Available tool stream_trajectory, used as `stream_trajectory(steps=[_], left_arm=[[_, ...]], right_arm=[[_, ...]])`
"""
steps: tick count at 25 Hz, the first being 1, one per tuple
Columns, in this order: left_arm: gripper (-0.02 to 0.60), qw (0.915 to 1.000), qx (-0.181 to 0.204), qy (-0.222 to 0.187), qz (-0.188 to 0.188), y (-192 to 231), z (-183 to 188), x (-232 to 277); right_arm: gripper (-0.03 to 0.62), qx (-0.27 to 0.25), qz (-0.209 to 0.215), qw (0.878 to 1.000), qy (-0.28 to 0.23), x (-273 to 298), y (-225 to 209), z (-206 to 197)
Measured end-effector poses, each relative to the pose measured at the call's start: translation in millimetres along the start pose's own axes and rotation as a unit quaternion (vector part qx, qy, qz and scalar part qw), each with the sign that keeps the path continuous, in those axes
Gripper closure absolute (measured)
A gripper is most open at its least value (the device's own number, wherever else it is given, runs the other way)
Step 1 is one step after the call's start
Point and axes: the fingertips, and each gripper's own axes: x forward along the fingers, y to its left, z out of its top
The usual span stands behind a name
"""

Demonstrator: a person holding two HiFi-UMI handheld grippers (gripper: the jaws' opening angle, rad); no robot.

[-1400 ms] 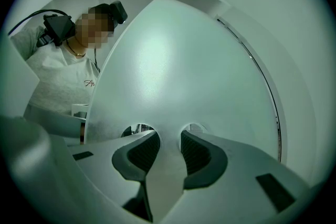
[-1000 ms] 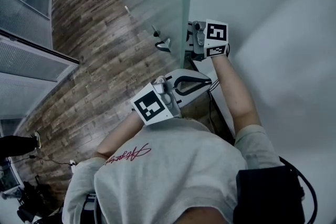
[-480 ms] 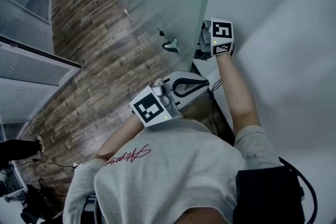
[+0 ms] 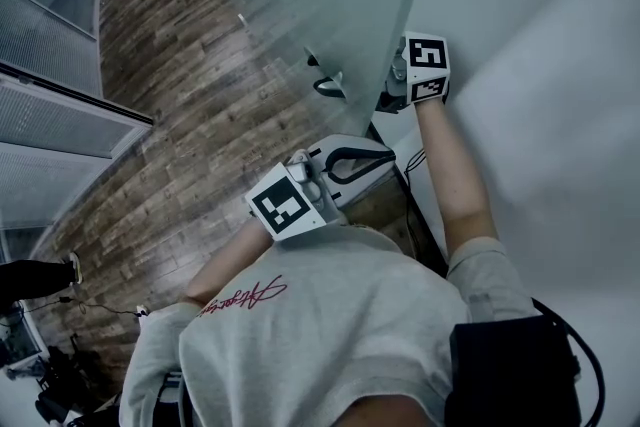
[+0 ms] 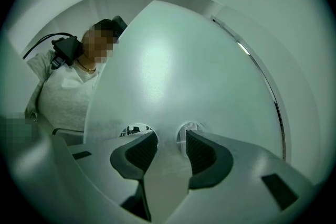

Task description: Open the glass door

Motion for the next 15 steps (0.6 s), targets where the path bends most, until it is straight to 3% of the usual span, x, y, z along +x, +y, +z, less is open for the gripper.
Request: stream_trajectory(steps=[8, 15], left_arm=[[0.563, 0.9999, -0.008, 0.000, 0.014, 5, -6, -13], [0.565, 0.9997, -0.009, -0.006, 0.023, 8, -7, -16]], right_arm=[[0.434, 0.019, 0.013, 0.999, 0.027, 1, -1, -9], [0.436, 0.003, -0.049, 0.998, 0.029, -33, -2, -8]])
